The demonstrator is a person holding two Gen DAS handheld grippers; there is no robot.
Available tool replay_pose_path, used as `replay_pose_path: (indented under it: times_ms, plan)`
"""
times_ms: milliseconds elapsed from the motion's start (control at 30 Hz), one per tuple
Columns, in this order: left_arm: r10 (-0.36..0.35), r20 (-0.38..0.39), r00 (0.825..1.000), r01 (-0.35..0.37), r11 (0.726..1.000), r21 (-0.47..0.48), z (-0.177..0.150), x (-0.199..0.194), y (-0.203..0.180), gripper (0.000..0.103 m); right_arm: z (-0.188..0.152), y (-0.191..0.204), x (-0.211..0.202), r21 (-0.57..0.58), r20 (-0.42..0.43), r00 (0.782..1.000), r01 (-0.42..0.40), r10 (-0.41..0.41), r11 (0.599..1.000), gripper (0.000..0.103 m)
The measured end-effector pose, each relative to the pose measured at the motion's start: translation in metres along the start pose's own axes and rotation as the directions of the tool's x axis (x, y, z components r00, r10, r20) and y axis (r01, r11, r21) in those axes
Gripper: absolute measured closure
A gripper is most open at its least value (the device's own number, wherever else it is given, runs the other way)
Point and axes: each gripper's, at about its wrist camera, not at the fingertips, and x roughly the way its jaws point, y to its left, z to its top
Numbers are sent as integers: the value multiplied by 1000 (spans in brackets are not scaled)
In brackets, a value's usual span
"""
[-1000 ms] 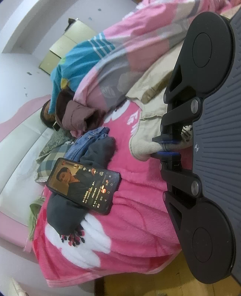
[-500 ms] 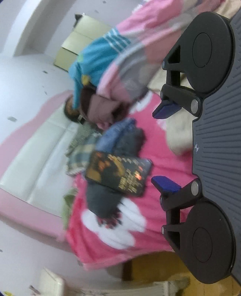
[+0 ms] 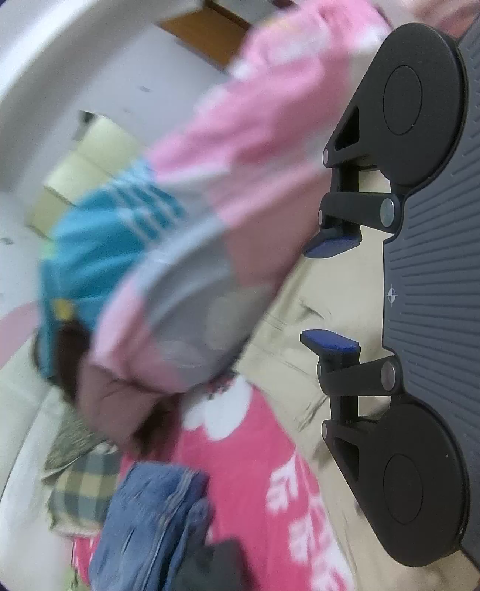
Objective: Fold clothes
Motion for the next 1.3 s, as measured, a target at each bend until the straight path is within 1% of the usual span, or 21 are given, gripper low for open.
replay_pose_path:
  times_ms: [33, 67, 133, 200, 267, 367, 467, 567, 667, 767, 800, 900, 967, 1033, 1067, 1133, 1200, 1233, 1300]
  plan:
    - [34, -21, 999, -34, 999, 9, -5, 15, 2, 62, 2, -14, 0, -2, 2, 999, 34, -34, 999, 72]
    - [68, -41, 997, -67, 998, 18, -10, 30, 6, 64, 6, -28, 2, -2, 2, 998, 67, -67, 998, 72]
    - [108, -47, 993, -107, 994, 35, -21, 45, 15, 65, 15, -59, 8, 3, 1, 991, 133, -133, 991, 72]
    - [109, -21, 994, -107, 993, 51, -27, 46, 18, 65, 26, -93, 21, 15, -17, 981, 195, -195, 981, 72]
    - [106, -9, 994, -105, 993, 59, -31, 46, 19, 64, 38, -122, 41, 23, -41, 972, 234, -233, 972, 74]
    - [84, 0, 996, -84, 996, 35, -33, 48, 25, 64, 52, -157, 82, 13, -83, 962, 260, -259, 965, 74]
    - [65, 7, 998, -65, 998, 12, -32, 47, 28, 64, 63, -186, 118, -3, -101, 947, 305, -304, 952, 74]
    - [54, 9, 999, -54, 999, 4, -31, 49, 28, 63, 73, -210, 128, -23, -117, 936, 332, -332, 943, 74]
    - [45, 10, 999, -44, 999, -4, -31, 50, 29, 61, 71, -243, 115, 7, -137, 921, 368, -364, 930, 72]
    - [39, 11, 999, -39, 999, -9, -32, 50, 30, 61, 51, -263, 93, 11, -183, 901, 403, -394, 915, 72]
    - [39, 12, 999, -39, 999, -9, -32, 50, 30, 61, 44, -265, 84, 5, -186, 898, 408, -400, 913, 72]
    - [42, 12, 999, -42, 999, -6, -32, 50, 29, 60, 17, -249, 53, -29, -161, 904, 396, -395, 918, 72]
    - [41, 13, 999, -41, 999, -6, -32, 50, 30, 60, 0, -237, 44, -68, -159, 899, 403, -409, 913, 72]
    - [40, 14, 999, -40, 999, -7, -33, 50, 30, 60, -19, -233, 46, -89, -192, 892, 400, -410, 912, 72]
    - [40, 14, 999, -40, 999, -7, -33, 50, 30, 60, -24, -231, 43, -98, -181, 891, 404, -416, 909, 71]
    - [40, 15, 999, -39, 999, -6, -33, 50, 30, 60, -25, -228, 35, -111, -142, 894, 412, -425, 904, 71]
    - [37, 16, 999, -37, 999, -8, -33, 50, 31, 60, -17, -230, 24, -112, -107, 897, 419, -430, 901, 71]
    - [37, 16, 999, -36, 999, -9, -33, 50, 31, 60, -11, -236, 19, -97, -89, 901, 416, -424, 904, 71]
    - [35, 18, 999, -35, 999, -10, -33, 50, 31, 60, 3, -255, 12, -48, -68, 916, 392, -395, 919, 65]
